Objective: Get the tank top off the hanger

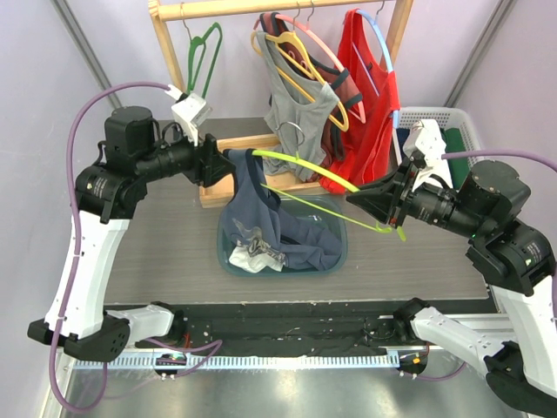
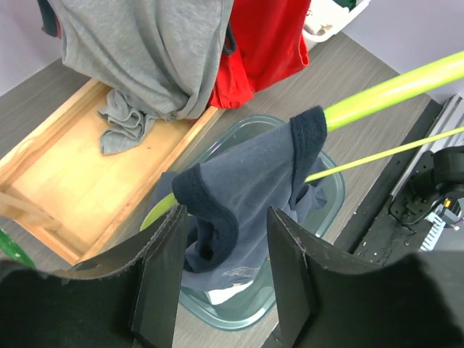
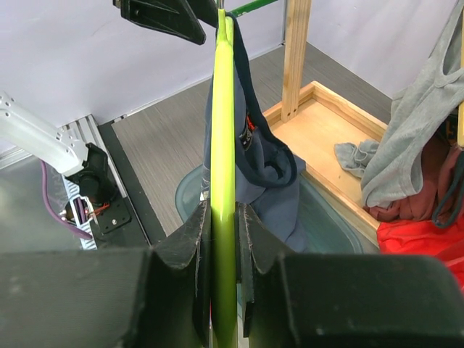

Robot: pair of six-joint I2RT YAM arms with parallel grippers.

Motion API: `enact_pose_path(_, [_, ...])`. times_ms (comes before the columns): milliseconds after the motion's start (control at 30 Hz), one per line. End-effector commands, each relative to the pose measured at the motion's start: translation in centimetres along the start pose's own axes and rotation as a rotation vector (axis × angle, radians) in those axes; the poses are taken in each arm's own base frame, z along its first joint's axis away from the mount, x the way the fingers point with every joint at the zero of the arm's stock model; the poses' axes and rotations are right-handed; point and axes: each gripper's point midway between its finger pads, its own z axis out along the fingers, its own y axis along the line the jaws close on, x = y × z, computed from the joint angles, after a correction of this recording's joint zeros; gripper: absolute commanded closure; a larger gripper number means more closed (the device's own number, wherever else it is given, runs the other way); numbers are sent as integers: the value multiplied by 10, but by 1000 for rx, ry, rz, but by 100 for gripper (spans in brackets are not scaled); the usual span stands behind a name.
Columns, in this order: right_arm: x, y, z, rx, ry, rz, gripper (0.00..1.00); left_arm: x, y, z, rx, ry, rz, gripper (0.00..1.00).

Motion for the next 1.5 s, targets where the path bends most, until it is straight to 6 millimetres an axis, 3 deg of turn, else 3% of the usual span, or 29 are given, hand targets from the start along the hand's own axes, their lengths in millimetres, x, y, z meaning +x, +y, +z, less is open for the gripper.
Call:
enact_pose_path(0, [-40,9,-14,-6,-135,-51,99,-18,-3,2,28,-60,16,49])
enact_pose_path(100, [-41,12,-15,-17,-138,-54,99,-20,-1,4,23,-63,16,51])
enact_pose_path(300, [-39,19,-14,-61,-134,-50,99,-22,-1,6,37,-65,24,65])
enact_pose_path(333, [-39,19,-14,-63,-133,-50,99,-21,0,7,37,-62,23,81])
enact_pose_path(400, [-38,20,-15,-61,-134,-50,99,-23,-1,7,41,-65,28,99])
enact_pose_path(567, [-35,17,-16,-43,-124,-46,98,-24,-4,7,61,-64,36,100])
enact_pose_path(867, [-24,16,-27,-10,-106,-35,99,-34,9,1,-12,-80,61,100])
enact_pose_path(1000, [-22,16,-30,1,-104,-31,99,-29,5,6,22,-70,35,100])
enact_pose_path(1100, [-22,17,-34,10,-96,-37,99,-32,27,3,-97,-72,48,100])
enact_pose_path(1300, [-23,22,-60,54,-94,-35,98,-53,76,-9,-370,-123,49,100])
enact_pose_path(1367, [-22,23,-76,93,-102,-28,99,-56,79,-8,-384,-130,43,100])
enact_pose_path(1467, [-29,25,-106,168,-166,-31,98,-61,64,3,-278,-139,34,100])
